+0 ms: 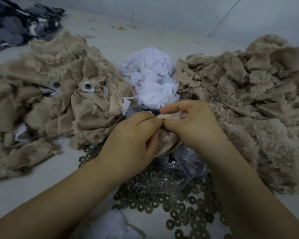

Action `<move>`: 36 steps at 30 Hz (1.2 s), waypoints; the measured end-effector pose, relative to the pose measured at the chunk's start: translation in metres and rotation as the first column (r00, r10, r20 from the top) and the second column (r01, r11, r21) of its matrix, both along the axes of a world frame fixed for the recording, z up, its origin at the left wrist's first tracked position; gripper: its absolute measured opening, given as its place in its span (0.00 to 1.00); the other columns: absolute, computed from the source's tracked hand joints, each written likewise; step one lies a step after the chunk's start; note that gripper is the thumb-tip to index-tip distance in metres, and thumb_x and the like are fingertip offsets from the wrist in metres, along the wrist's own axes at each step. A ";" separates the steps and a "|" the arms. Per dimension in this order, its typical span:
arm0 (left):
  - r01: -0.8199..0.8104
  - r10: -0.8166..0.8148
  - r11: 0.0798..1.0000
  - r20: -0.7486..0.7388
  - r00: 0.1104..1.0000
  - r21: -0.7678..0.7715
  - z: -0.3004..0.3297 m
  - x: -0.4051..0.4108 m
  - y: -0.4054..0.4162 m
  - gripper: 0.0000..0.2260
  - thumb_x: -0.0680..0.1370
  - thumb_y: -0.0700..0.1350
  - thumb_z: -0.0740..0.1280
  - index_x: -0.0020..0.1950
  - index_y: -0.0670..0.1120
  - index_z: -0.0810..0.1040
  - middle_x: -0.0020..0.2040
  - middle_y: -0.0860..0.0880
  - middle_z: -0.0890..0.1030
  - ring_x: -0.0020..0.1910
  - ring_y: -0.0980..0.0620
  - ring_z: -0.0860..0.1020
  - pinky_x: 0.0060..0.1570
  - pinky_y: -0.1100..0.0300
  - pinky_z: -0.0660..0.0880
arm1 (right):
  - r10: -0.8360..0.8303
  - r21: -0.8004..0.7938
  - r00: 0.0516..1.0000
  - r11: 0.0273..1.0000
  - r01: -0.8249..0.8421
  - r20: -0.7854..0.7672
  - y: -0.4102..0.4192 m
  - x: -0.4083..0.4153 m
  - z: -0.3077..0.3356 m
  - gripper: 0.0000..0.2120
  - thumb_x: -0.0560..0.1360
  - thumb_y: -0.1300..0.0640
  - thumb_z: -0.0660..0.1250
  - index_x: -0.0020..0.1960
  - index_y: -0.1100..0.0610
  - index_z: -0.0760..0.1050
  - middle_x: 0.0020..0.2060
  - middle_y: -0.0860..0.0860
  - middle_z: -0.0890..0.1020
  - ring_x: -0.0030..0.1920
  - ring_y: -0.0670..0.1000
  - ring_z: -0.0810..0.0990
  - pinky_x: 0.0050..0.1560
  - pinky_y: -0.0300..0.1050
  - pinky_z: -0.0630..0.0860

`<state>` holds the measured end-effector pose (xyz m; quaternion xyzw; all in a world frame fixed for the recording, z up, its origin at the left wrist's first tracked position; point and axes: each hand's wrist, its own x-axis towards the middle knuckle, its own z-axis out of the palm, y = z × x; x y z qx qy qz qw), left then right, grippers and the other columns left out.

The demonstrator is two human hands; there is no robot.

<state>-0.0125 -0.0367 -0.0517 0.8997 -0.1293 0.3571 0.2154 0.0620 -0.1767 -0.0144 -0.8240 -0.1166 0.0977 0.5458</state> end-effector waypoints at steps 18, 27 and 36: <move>-0.110 -0.038 0.925 -0.376 0.926 -0.364 0.033 0.007 0.009 0.11 0.66 0.36 0.79 0.38 0.50 0.82 0.40 0.54 0.80 0.39 0.57 0.78 0.38 0.72 0.72 | 0.094 -0.046 0.991 0.995 -0.090 0.094 0.000 0.001 -0.007 0.10 0.71 0.64 0.75 0.50 0.55 0.84 0.16 0.37 0.71 0.19 0.38 0.71 0.21 0.26 0.62; -0.079 -0.052 0.938 -0.363 0.930 -0.337 0.035 0.009 0.014 0.14 0.64 0.34 0.80 0.35 0.50 0.80 0.41 0.50 0.82 0.42 0.52 0.81 0.44 0.55 0.78 | 0.126 0.077 0.991 0.990 -0.122 -0.045 0.001 0.000 -0.006 0.12 0.71 0.68 0.73 0.51 0.56 0.84 0.41 0.56 0.87 0.44 0.56 0.87 0.50 0.58 0.83; -0.117 -0.180 0.737 -0.361 0.915 -0.666 0.034 0.011 0.015 0.10 0.62 0.29 0.79 0.34 0.41 0.83 0.36 0.49 0.83 0.36 0.56 0.82 0.39 0.64 0.79 | 0.191 0.290 0.967 0.947 -0.136 -0.170 0.002 0.000 -0.012 0.10 0.75 0.64 0.72 0.57 0.61 0.82 0.48 0.58 0.87 0.51 0.57 0.86 0.57 0.58 0.81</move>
